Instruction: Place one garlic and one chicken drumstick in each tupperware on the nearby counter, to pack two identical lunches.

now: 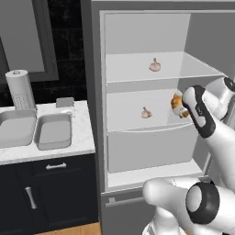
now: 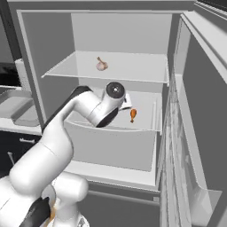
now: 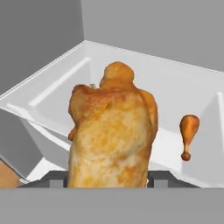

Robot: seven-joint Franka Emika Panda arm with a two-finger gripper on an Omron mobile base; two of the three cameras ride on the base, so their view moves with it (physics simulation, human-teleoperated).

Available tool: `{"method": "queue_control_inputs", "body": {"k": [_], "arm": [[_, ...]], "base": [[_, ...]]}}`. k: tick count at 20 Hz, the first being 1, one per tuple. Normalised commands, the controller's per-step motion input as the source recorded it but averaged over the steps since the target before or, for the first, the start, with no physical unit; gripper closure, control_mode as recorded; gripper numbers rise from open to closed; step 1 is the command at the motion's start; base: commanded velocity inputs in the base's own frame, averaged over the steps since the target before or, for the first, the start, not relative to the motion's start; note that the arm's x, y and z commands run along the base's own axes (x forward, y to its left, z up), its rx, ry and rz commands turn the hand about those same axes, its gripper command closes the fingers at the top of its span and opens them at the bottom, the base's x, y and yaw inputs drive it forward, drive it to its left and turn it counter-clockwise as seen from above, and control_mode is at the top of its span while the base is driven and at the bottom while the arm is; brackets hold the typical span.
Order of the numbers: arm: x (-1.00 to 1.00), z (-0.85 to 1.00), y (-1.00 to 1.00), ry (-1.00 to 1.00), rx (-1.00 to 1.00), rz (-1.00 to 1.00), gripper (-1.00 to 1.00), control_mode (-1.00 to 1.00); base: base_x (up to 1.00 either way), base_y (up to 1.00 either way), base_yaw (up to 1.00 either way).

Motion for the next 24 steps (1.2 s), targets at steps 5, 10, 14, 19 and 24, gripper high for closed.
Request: {"method": "queue_control_inputs", "body": {"k": [5, 10, 14, 19, 24], "arm": [[-0.81, 0.25, 0.10, 0.10, -0.09, -0.15, 1.00, -1.00], [-0.62, 0.39, 0.32, 0.32, -0.10, -0.23, 1.00, -1.00], [-0.42, 0.33, 0.33, 0.29, -0.04, -0.22, 1.00, -1.00], [-0.82, -0.01, 0.01, 0.03, 0.12, -0.03, 1.00, -1.00], [-0.82, -0.14, 0.00, 0.01, 0.07, 0.00, 1.00, -1.00]], "base": [[0.00, 0.00, 0.00], [0.00, 0.00, 0.00], [0.00, 0.00, 0.00], [0.00, 0.00, 0.00], [0.00, 0.00, 0.00]]}}
